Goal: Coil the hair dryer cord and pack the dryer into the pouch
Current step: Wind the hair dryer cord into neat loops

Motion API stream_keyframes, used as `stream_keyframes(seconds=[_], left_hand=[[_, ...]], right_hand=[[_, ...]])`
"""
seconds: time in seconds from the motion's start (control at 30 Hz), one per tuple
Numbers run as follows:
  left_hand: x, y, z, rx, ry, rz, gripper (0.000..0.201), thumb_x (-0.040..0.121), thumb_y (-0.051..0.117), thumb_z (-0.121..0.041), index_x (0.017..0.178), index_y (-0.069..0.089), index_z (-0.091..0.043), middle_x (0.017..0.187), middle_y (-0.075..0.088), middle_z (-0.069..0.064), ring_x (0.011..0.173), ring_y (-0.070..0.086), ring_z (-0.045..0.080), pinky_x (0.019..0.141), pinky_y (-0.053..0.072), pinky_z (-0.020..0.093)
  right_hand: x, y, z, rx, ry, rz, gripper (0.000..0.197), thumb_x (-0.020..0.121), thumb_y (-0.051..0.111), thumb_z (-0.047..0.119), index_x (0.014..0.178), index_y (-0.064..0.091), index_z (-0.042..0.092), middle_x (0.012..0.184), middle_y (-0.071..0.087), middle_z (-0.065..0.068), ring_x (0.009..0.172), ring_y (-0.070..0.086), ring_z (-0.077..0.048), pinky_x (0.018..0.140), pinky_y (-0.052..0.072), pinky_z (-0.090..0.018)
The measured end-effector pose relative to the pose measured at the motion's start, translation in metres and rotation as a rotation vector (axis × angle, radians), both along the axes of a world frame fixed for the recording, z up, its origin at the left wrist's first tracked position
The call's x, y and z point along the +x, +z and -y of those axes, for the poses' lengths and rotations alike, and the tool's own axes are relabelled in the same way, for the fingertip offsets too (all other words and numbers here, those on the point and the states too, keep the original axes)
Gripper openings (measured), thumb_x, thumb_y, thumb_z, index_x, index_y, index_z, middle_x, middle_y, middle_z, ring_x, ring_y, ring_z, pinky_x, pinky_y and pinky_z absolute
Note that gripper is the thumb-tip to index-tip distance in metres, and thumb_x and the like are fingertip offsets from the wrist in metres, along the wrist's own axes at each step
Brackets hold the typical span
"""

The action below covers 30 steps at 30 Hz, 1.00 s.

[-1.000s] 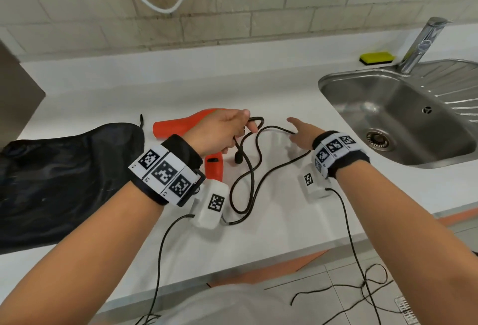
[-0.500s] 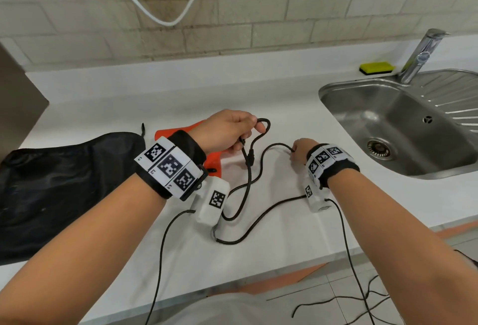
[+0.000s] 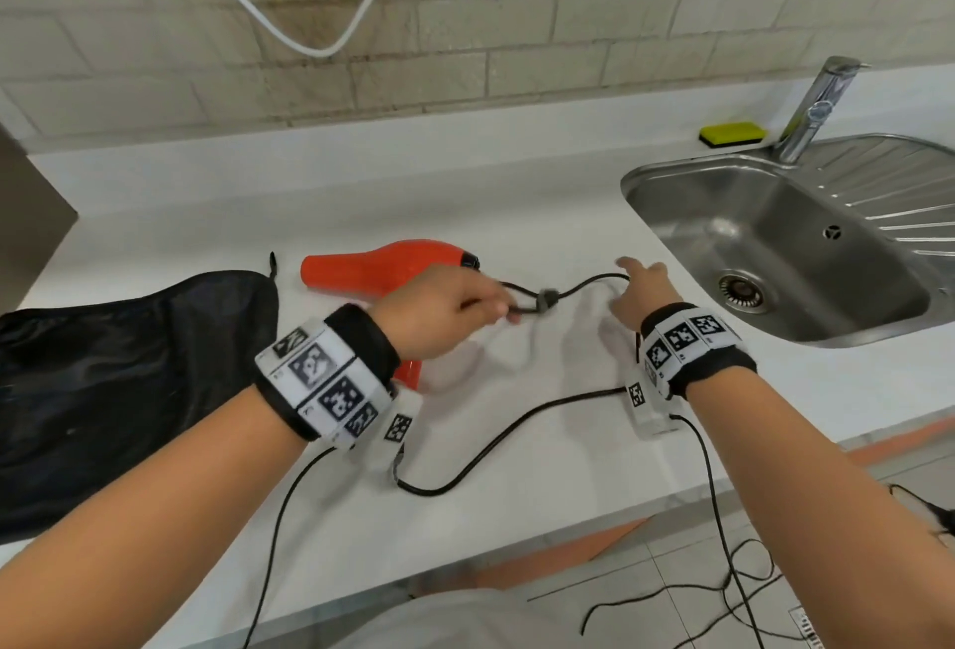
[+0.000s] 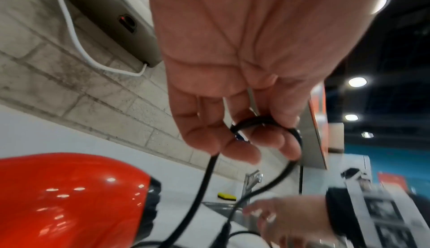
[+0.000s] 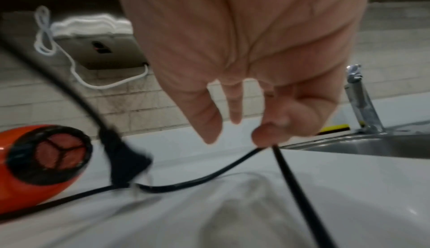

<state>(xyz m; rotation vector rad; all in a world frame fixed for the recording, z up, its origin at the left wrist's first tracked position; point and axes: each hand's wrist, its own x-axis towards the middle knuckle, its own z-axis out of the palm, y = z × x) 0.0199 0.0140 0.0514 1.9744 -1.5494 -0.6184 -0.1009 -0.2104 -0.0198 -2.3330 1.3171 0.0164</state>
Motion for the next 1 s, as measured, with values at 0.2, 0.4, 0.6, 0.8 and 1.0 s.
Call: stream_keyframes(seconds=[0.2, 0.4, 0.6, 0.8, 1.0], left_hand=[[-0.005, -0.032, -0.026, 0.336, -0.086, 0.074, 0.024, 0.094, 0.047, -0.023, 0.104, 0.068, -0.019, 0.085, 0.059, -0.017, 0.073, 0.053, -0.01, 0.072, 0.039, 0.006], [-0.008, -0.052, -0.023, 0.498, -0.106, 0.178, 0.026, 0.091, 0.051, -0.024, 0.112, 0.065, -0.019, 0.116, 0.065, -0.002, 0.102, 0.058, 0.011, 0.093, 0.043, 0.022], [0.001, -0.053, -0.038, 0.325, 0.011, 0.162, 0.034, 0.091, 0.051, -0.022, 0.125, 0.055, -0.022, 0.138, 0.044, -0.001, 0.118, 0.047, 0.017, 0.099, 0.035, 0.024], [0.015, -0.067, -0.06, 0.409, 0.028, 0.287, 0.038, 0.09, 0.046, -0.004, 0.125, 0.054, -0.016, 0.15, 0.028, 0.0, 0.126, 0.044, 0.019, 0.103, 0.028, 0.018], [0.027, -0.076, -0.058, 0.438, -0.054, 0.312, 0.037, 0.088, 0.049, 0.0, 0.123, 0.054, -0.011, 0.152, 0.025, 0.002, 0.135, 0.036, 0.025, 0.111, 0.024, 0.028]], right_hand=[[0.005, 0.014, -0.041, 0.145, 0.568, -0.028, 0.04, 0.086, 0.054, 0.008, 0.123, 0.057, 0.024, 0.117, 0.056, -0.002, 0.118, 0.05, -0.022, 0.097, 0.035, -0.024], [0.015, 0.009, -0.06, 0.026, 0.57, -0.229, 0.025, 0.088, 0.055, 0.015, 0.108, 0.068, 0.016, 0.116, 0.048, -0.006, 0.11, 0.054, -0.026, 0.083, 0.038, -0.021], [0.016, 0.018, -0.074, -0.029, 0.575, -0.259, 0.035, 0.091, 0.05, 0.026, 0.125, 0.054, 0.017, 0.13, 0.047, -0.011, 0.114, 0.05, -0.025, 0.096, 0.04, -0.032], [0.008, 0.038, -0.129, 0.214, 0.787, -0.041, 0.016, 0.082, 0.059, 0.017, 0.089, 0.073, 0.014, 0.098, 0.072, -0.001, 0.081, 0.06, -0.011, 0.078, 0.048, -0.024], [0.009, 0.031, -0.17, 0.288, 0.997, -0.24, 0.027, 0.079, 0.066, 0.021, 0.105, 0.066, 0.015, 0.103, 0.064, 0.002, 0.095, 0.057, -0.013, 0.085, 0.045, -0.025]])
